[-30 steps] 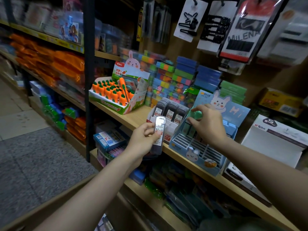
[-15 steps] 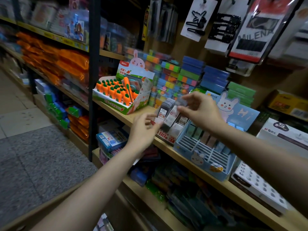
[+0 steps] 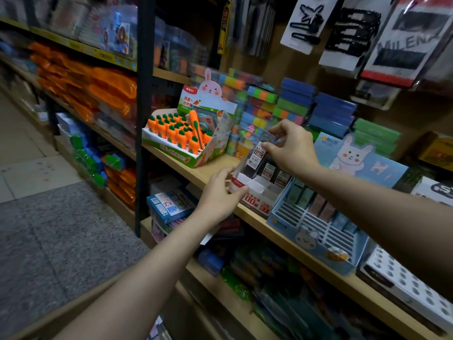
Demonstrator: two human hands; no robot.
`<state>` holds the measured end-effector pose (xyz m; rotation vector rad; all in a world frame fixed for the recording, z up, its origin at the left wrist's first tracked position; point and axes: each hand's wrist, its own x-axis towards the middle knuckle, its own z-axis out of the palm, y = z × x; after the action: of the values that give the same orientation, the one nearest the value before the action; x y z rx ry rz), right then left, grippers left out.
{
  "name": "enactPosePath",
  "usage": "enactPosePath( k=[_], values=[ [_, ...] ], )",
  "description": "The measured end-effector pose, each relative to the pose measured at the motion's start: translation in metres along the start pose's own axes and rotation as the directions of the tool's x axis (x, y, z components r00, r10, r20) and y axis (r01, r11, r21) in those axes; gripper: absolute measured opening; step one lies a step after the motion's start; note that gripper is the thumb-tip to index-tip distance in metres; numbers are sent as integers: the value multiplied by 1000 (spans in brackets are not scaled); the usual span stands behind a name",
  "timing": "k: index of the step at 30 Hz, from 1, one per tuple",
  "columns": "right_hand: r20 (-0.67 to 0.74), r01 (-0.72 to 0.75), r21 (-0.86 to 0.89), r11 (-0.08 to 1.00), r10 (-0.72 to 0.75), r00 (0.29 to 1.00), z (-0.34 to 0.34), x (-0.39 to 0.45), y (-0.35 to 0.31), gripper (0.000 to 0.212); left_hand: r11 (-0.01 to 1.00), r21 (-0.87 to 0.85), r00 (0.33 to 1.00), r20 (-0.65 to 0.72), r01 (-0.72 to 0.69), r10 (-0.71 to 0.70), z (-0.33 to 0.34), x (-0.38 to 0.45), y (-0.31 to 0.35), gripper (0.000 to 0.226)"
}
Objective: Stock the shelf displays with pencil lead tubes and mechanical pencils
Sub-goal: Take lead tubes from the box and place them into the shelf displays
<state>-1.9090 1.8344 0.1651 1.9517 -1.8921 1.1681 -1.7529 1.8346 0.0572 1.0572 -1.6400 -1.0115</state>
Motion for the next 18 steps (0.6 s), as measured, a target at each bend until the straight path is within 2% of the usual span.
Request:
enactPosePath(
  k=[6, 10, 15, 18],
  values=[
    [46, 130, -142, 981, -125, 991, 13, -3, -5, 26, 1000, -26, 1000, -23, -18, 17, 4, 0, -4, 60],
    [144, 151, -241, 959, -119, 982, 21, -8, -1, 26, 999, -46, 1000, -21, -12, 11, 3, 1, -5, 58],
    [171, 195, -244, 950, -156, 973, 20, -17, 3, 34, 999, -47, 1000, -9, -26, 26, 2, 0, -7, 58],
    [218, 72, -103, 992, -48, 975, 10, -20, 1, 52, 998, -58, 999, 23, -25, 26, 1, -4, -7, 61]
  ],
)
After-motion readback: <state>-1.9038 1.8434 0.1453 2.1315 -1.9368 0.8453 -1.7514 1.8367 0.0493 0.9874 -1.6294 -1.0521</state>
